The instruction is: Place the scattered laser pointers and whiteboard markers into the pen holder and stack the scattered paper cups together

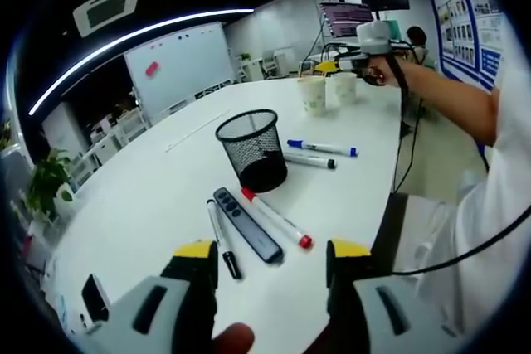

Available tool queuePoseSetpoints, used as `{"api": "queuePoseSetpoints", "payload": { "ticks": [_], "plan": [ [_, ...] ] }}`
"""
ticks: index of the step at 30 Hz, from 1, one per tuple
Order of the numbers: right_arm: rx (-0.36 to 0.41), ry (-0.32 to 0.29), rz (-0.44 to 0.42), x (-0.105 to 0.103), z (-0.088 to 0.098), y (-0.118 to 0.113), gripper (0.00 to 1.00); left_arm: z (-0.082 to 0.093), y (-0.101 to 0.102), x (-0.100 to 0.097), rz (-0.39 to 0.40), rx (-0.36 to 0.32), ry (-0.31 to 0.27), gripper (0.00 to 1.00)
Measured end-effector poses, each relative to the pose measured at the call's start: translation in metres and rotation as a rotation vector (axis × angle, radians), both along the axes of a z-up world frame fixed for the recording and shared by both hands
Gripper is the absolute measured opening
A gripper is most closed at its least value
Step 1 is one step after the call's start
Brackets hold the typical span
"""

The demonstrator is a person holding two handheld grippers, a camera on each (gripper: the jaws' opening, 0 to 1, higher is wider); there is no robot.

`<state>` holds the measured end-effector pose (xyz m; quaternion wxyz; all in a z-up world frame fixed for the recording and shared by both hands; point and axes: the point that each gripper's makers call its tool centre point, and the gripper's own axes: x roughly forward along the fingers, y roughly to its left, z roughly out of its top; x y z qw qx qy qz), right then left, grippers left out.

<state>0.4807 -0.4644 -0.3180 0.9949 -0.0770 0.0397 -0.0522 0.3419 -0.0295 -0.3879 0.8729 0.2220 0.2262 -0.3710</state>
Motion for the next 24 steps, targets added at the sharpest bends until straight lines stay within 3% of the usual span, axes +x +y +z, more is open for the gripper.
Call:
{"api": "queuePoseSetpoints", "payload": {
  "ticks": [24],
  "plan": [
    [0.006,-0.001,-0.052,-0.009,-0.0054,-0.01,0.7,0.0033,-0.0036,-0.0044,0.0,0.002,0.006,0.53]
  ]
}}
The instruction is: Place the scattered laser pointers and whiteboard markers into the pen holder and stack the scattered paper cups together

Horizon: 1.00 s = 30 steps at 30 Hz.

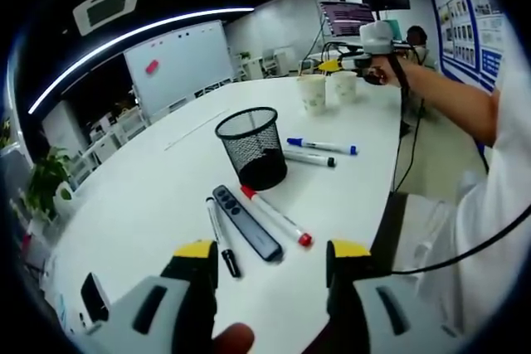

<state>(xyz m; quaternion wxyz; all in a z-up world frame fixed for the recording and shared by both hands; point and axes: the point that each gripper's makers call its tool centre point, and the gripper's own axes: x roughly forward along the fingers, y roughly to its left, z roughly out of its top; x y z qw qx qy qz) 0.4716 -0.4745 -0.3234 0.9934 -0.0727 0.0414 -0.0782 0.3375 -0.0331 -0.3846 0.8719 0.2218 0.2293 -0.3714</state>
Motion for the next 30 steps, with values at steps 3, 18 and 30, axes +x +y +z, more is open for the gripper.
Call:
{"api": "queuePoseSetpoints", "payload": {
  "ticks": [3,18,30],
  "plan": [
    [0.008,-0.013,-0.011,-0.002,0.002,-0.003,0.71,-0.001,0.001,0.0,0.001,0.002,0.002,0.53],
    [0.022,-0.005,-0.041,-0.006,-0.001,-0.012,0.74,0.0,0.001,0.001,0.006,0.0,0.001,0.53],
    [0.037,0.01,-0.078,-0.012,-0.007,-0.024,0.77,-0.002,0.001,0.002,0.004,0.006,0.007,0.53]
  ]
}}
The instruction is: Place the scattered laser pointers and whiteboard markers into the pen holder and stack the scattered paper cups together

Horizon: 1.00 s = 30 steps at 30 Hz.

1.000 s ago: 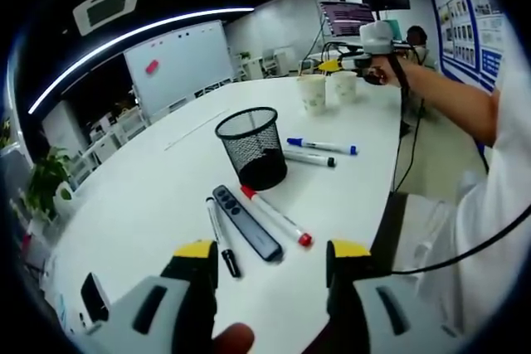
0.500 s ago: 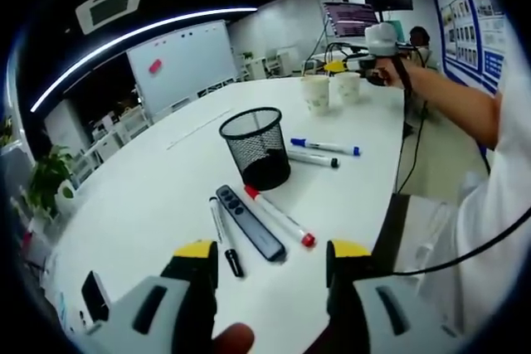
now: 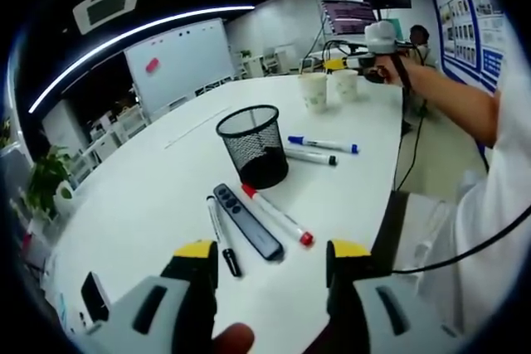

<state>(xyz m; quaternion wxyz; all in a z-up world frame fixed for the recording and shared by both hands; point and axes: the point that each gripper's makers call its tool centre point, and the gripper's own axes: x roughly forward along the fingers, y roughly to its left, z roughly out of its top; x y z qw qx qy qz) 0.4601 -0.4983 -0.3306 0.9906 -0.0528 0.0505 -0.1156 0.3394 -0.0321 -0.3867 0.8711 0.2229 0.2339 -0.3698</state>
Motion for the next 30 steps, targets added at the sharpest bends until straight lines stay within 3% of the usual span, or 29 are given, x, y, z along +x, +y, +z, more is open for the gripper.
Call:
{"api": "queuePoseSetpoints", "payload": {
  "ticks": [15,19,22,30],
  "plan": [
    [0.01,0.036,0.006,-0.003,-0.01,0.003,0.73,-0.007,-0.003,-0.002,0.002,-0.01,0.009,0.53],
    [0.049,0.049,-0.001,-0.007,-0.017,0.004,0.63,-0.005,-0.003,-0.005,-0.003,-0.014,0.006,0.53],
    [0.062,0.048,-0.013,-0.01,-0.02,0.003,0.68,-0.004,0.001,-0.004,0.009,-0.009,0.004,0.53],
    [0.057,0.065,-0.019,-0.014,-0.025,0.001,0.66,-0.001,-0.001,-0.008,0.001,-0.009,-0.002,0.53]
  ]
}}
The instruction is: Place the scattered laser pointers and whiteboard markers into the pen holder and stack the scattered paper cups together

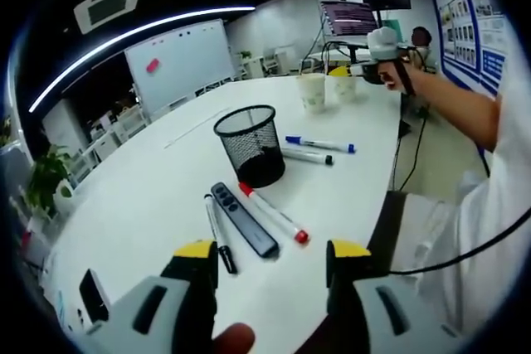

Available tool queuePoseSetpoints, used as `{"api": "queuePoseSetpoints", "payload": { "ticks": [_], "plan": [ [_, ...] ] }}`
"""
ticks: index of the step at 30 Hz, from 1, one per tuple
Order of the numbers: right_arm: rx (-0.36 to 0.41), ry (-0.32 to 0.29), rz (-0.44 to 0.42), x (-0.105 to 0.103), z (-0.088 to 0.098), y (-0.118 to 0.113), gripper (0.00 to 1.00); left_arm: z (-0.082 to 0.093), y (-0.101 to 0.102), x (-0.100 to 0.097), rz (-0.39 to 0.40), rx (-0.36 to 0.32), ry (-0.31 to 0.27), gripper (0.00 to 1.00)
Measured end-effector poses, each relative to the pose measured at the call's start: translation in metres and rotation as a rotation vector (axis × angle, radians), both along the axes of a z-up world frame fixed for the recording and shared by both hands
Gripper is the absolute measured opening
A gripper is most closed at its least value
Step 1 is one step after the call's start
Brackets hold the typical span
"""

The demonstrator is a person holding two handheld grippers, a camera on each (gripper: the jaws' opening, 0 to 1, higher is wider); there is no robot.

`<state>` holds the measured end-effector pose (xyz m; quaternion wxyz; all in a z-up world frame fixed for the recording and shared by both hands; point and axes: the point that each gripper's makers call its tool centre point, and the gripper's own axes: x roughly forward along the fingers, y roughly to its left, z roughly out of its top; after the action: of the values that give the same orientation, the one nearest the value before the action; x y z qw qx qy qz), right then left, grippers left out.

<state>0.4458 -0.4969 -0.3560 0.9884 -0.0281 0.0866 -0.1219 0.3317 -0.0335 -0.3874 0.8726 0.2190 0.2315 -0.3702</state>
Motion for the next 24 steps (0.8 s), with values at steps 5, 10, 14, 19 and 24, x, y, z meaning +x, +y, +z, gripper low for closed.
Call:
{"api": "queuePoseSetpoints", "payload": {
  "ticks": [5,10,14,19,24],
  "plan": [
    [0.001,0.01,0.009,0.002,-0.004,0.003,0.67,-0.003,0.0,-0.001,0.001,0.0,0.007,0.53],
    [0.007,0.009,0.005,0.002,-0.006,0.003,0.66,-0.002,0.0,-0.001,0.0,0.0,0.005,0.53],
    [0.015,0.009,0.003,0.001,-0.008,0.001,0.65,-0.001,-0.001,-0.001,-0.005,0.002,0.004,0.53],
    [0.017,0.015,0.009,0.002,-0.009,0.002,0.65,-0.003,-0.003,-0.001,-0.004,-0.002,0.006,0.53],
    [0.03,0.012,0.024,0.005,-0.01,0.006,0.62,-0.004,-0.003,-0.001,-0.013,-0.003,0.005,0.53]
  ]
}}
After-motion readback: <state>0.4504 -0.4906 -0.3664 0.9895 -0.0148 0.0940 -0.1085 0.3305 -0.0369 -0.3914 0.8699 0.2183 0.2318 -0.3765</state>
